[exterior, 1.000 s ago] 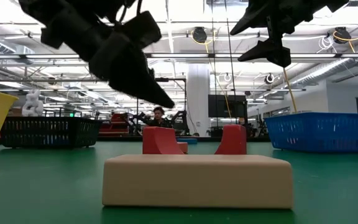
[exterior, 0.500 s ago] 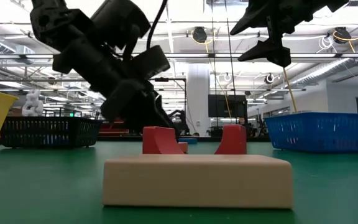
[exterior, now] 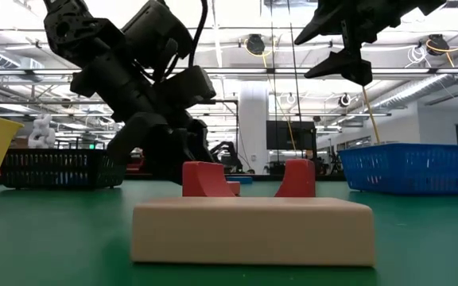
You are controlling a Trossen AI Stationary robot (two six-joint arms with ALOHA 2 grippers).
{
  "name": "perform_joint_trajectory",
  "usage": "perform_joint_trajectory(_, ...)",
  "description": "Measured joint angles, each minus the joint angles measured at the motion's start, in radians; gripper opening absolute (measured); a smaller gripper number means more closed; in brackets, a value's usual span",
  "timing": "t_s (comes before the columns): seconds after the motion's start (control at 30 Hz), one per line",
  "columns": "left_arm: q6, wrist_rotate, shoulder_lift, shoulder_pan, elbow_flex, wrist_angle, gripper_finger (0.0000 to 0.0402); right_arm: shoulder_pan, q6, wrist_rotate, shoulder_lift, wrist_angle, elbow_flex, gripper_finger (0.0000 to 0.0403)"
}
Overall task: Sort & place blocks by color
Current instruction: Put the orange block into the blue bin
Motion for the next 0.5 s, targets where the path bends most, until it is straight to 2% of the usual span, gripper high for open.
perform_joint_trajectory(0.37,0.035,0.097,0.0,0.038,0.0,0.024,0.0242,0.0,0.0,0.0,0.0,0.0,0.0,0.0258)
perform_joint_trajectory(0.5,0.035,0.101,0.0,0.038,0.0,0.023,0.022,0.0,0.0,0.0,0.0,0.0,0.0,0.0258)
